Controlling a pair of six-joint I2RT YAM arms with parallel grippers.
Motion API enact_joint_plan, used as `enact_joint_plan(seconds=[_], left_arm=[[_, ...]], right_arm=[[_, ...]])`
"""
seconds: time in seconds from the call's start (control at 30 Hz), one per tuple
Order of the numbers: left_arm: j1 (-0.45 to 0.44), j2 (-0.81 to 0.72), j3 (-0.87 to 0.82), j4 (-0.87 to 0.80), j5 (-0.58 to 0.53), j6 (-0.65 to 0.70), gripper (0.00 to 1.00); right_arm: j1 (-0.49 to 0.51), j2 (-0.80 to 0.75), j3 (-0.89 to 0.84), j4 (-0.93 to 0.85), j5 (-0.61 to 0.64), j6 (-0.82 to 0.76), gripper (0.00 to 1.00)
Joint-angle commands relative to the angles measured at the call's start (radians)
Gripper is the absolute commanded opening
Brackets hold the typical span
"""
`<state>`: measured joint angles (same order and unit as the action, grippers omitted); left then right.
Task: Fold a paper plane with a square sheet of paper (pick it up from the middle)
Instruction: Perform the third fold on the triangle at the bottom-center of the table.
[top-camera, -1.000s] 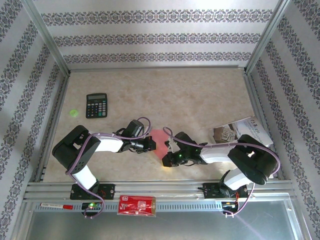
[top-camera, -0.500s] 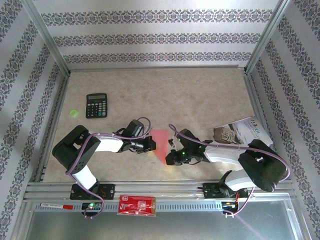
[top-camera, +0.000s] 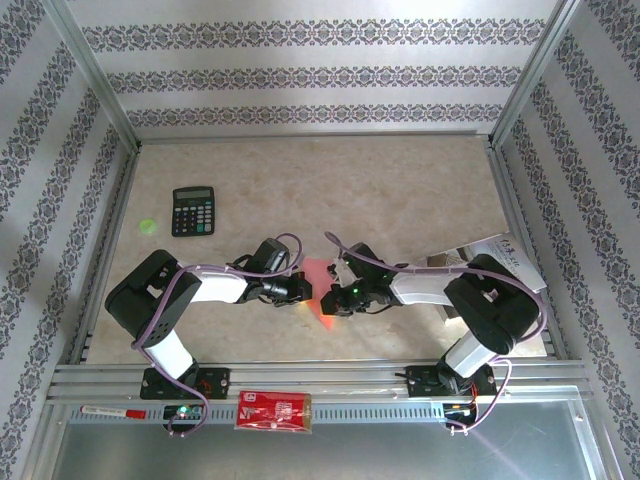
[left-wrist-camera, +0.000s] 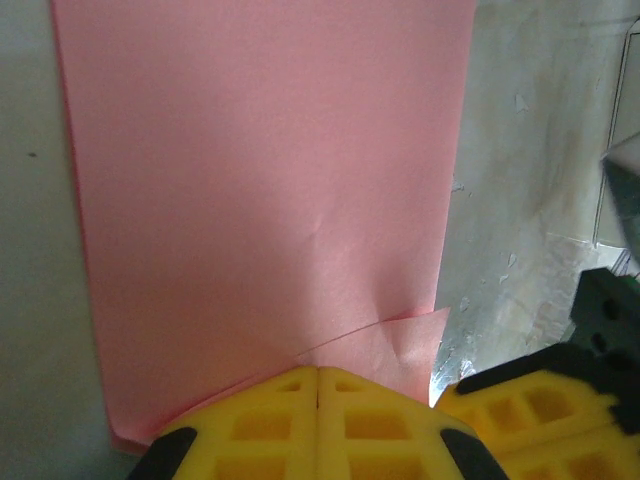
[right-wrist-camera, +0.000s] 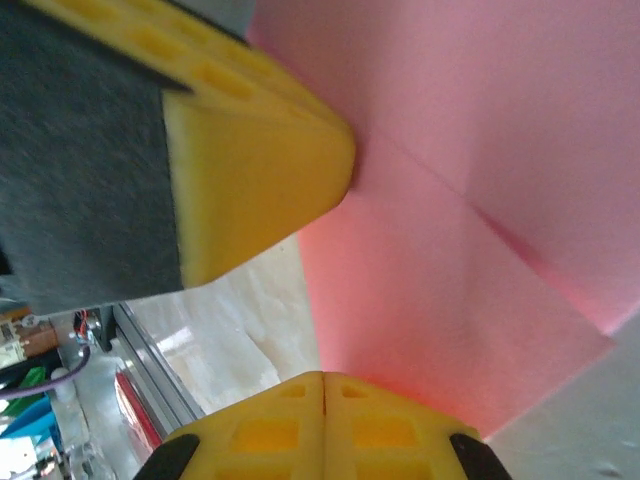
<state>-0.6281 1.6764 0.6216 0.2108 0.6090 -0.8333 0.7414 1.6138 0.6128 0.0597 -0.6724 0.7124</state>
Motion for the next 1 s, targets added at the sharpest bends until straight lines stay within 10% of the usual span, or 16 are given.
enact_joint_plan(seconds=[0.0, 0.97], left_arm=[[0.000, 0.061, -0.025, -0.165, -0.083, 0.030, 0.00], [0.128, 0.031, -0.033, -0.117, 0.034, 0.063, 0.10]], right_arm=[[0.029, 0.030, 0.009, 0.058, -0.028, 0.015, 0.00], [-0.030, 0.111, -0.187, -0.002, 0.059, 0.055, 0.00]])
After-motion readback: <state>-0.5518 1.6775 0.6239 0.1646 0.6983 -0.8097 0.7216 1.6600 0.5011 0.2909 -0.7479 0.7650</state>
